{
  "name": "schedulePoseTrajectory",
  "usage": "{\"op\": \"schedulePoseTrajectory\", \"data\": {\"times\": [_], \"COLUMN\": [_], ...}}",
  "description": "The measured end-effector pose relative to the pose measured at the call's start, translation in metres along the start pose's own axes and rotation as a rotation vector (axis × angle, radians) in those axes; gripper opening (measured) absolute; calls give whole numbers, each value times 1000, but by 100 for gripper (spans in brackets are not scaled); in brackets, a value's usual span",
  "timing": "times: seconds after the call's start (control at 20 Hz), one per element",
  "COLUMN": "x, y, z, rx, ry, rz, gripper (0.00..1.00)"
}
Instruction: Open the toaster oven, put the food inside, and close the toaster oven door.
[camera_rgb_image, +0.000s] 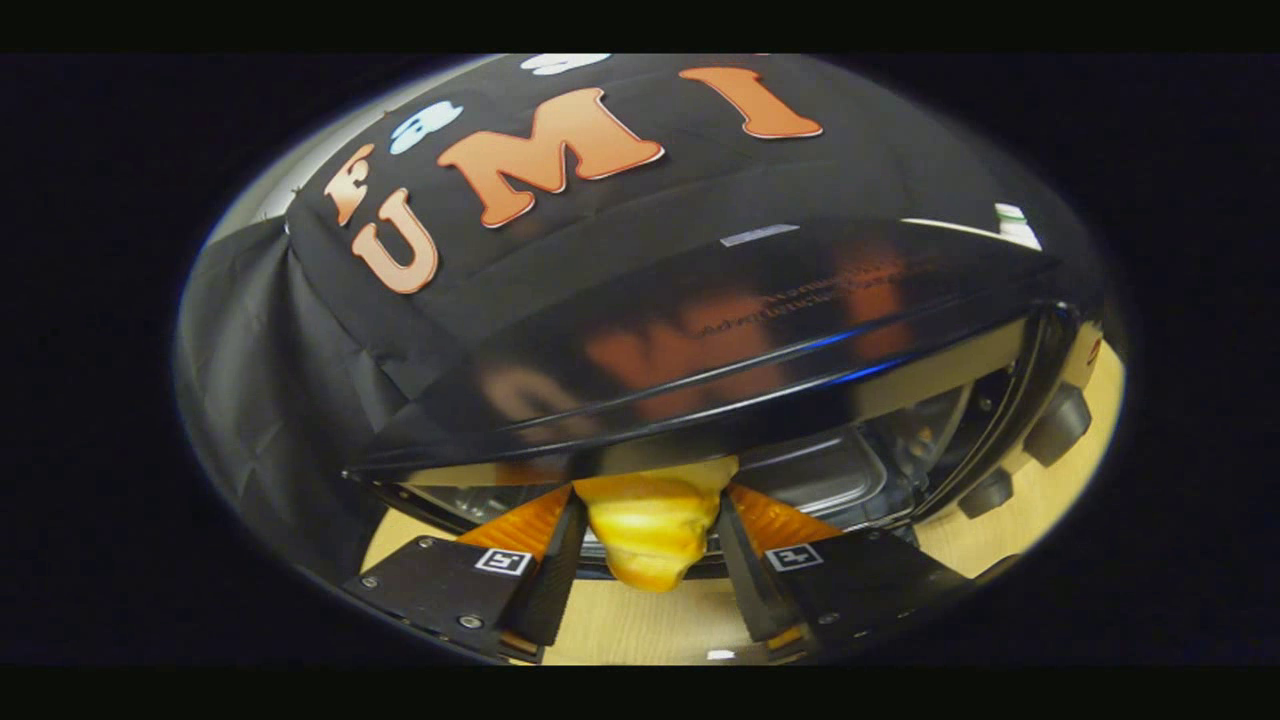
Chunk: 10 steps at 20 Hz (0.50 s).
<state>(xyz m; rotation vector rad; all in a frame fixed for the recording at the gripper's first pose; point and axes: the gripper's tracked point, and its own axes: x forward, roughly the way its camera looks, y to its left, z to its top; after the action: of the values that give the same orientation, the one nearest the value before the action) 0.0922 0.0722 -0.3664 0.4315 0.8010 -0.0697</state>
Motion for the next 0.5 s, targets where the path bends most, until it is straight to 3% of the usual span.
{"op": "schedulePoseTrajectory", "data": {"times": [0.35,0.5], "x": [7,3], "y": [3,8], "z": [1,1], "rx": [-53,-89], "ry": [-3,-15], "rz": [-30,-22], "gripper": [70,82]}}
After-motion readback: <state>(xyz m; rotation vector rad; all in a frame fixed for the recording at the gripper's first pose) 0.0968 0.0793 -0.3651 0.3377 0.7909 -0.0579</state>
